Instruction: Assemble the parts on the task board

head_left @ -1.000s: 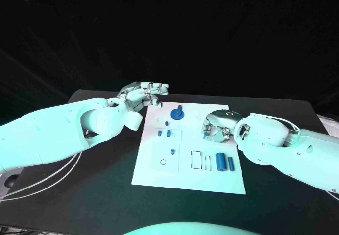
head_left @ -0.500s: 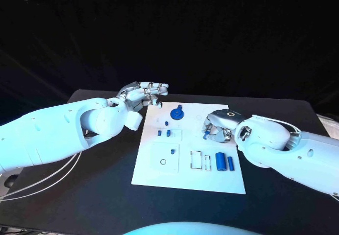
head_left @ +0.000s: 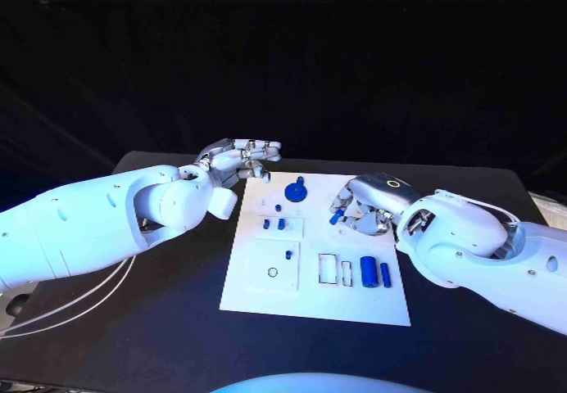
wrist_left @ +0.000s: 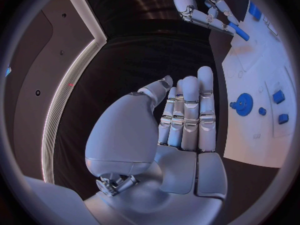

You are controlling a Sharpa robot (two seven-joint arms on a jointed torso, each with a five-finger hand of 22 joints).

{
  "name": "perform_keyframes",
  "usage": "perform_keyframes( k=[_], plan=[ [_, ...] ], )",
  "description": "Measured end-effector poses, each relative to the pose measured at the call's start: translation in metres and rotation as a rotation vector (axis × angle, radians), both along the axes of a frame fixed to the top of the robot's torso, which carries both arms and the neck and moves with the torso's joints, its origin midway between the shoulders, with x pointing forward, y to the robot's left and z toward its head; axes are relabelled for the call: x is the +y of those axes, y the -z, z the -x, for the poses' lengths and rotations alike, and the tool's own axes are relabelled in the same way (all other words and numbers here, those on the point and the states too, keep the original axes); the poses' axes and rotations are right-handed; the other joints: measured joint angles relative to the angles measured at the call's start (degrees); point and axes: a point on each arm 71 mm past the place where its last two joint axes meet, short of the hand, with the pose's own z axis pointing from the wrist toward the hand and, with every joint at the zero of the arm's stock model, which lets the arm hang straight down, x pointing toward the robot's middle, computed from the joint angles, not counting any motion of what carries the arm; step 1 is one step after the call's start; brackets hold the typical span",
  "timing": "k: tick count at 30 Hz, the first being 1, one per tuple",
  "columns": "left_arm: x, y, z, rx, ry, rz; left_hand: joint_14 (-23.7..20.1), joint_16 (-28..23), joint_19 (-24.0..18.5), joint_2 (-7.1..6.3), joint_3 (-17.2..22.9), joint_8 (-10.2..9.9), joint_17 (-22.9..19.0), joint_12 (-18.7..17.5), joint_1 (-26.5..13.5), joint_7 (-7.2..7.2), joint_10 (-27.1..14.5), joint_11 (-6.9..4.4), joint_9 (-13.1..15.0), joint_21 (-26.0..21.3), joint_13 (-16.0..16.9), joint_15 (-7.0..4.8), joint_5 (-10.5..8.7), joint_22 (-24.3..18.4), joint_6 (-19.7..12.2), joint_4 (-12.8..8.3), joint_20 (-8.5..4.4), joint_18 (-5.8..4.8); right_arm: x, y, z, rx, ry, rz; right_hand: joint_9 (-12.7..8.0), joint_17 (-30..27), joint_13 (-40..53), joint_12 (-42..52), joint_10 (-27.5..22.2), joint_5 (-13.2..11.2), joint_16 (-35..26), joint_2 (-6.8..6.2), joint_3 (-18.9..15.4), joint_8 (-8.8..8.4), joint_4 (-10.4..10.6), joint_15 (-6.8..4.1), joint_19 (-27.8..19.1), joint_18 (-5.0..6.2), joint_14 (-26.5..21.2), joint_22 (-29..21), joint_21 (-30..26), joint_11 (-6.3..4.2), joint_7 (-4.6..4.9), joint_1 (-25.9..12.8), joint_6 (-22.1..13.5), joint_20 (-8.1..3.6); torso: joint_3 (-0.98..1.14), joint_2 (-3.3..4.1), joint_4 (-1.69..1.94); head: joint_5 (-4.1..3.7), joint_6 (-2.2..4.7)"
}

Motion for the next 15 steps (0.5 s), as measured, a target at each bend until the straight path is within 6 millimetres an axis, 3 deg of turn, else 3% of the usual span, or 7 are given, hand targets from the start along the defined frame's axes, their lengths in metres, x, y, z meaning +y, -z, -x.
perform_keyframes(
  k=[7,15],
  plan=[
    [-0.001,0.000,0.000,0.001,0.001,0.000,0.00,0.00,0.00,0.00,0.00,0.00,-0.05,0.00,0.00,0.00,0.00,0.00,0.00,0.00,0.05,0.00,0.00,0.00,0.00,0.00,0.00,0.00,0.037,-0.003,0.017,0.014,-0.090,-0.060,-0.02,0.00,0.03,-0.01,0.00,0.00,0.00,0.00,0.00,-0.01,0.00,0.00,0.20,-0.01,0.00,0.05,0.00,0.00,0.00,0.00,0.00,0.20,0.03,0.02,0.01,0.43,-0.04],
    [-0.004,0.000,0.000,0.002,0.006,0.001,0.00,0.00,0.00,0.00,0.00,0.00,-0.05,0.00,0.00,0.00,0.00,0.00,0.00,0.00,0.04,0.00,0.00,-0.06,0.00,0.00,0.00,0.00,0.075,0.012,0.032,0.061,-0.177,-0.094,-0.05,-0.01,0.05,0.22,0.00,-0.03,0.00,-0.01,0.11,-0.02,0.08,0.00,0.20,0.00,0.00,0.05,0.00,0.00,0.00,-0.01,0.00,0.20,0.01,0.08,0.09,0.76,-0.21]
  ],
)
